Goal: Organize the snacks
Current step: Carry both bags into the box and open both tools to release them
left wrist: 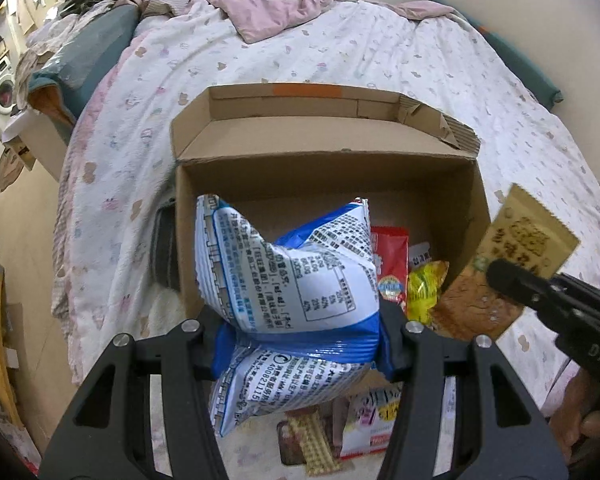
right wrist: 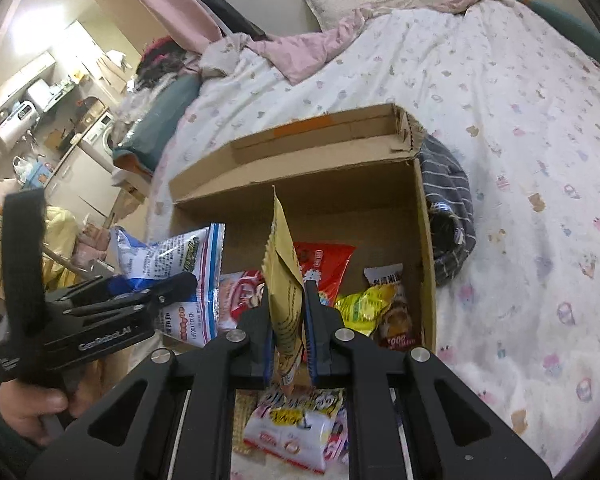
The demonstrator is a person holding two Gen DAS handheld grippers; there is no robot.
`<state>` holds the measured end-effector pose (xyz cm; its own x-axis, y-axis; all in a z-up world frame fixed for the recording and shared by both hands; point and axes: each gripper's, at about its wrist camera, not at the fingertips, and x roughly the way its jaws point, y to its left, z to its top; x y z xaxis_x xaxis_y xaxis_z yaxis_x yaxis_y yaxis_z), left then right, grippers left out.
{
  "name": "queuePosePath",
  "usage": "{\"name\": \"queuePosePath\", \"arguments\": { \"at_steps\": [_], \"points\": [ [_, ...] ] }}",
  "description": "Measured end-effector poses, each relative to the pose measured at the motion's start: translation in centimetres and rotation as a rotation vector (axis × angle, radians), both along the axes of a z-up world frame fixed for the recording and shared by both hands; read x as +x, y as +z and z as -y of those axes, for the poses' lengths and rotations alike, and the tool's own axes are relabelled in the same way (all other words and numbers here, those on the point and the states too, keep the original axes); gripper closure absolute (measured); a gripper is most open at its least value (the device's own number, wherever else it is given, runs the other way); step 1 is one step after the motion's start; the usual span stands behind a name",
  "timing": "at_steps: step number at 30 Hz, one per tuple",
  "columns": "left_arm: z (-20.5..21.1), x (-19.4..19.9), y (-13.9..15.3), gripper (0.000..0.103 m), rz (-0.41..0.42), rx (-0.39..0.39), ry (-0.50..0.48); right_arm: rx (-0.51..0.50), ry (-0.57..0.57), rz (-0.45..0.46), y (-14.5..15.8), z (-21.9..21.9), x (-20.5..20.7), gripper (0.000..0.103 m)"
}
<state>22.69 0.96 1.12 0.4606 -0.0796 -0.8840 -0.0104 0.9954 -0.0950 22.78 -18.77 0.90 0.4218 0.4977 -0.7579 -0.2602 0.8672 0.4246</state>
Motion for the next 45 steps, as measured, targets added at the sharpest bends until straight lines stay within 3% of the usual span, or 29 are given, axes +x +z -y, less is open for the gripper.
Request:
{"name": "queuePosePath", "arguments": {
  "at_steps": [5,9,16,25,30,45],
  "points": [
    [0.0,1.9,-1.7,0.052,-0.014,-0.006,-0.013,-0.002,-0.005,-0.001,-1.9,-0.1,2.1,0.09],
    [0.0,2.1,-3.2,0.051,-0.036,-0.058,-0.035,0.01,-0.011,-0.027,-3.6,-0.2,3.7,0.09],
    [1.0,2.7,-4.9,0.05,-0.055,-0.051,-0.064,-0.014,0.017,-0.034,-5.6,-1.7,4.4,0.09],
    [0.2,3.8,-5.9,0.048,-0.076,-0.062,-0.072,-0.022,0.026,-0.026,-6.3,-2.1,5.0,0.09],
    [1.0,3.7,-5.6,0.045,-0.044,0.012,-0.092,-0.036,0.002,-0.005,-6.1,-2.2,5.0,0.09],
    [0.1,3.8,-6.0,0.044,-0.068,-0.037,-0.061,-0.047,-0.011,-0.004,-6.2,-2.2,5.3,0.086]
  ]
}}
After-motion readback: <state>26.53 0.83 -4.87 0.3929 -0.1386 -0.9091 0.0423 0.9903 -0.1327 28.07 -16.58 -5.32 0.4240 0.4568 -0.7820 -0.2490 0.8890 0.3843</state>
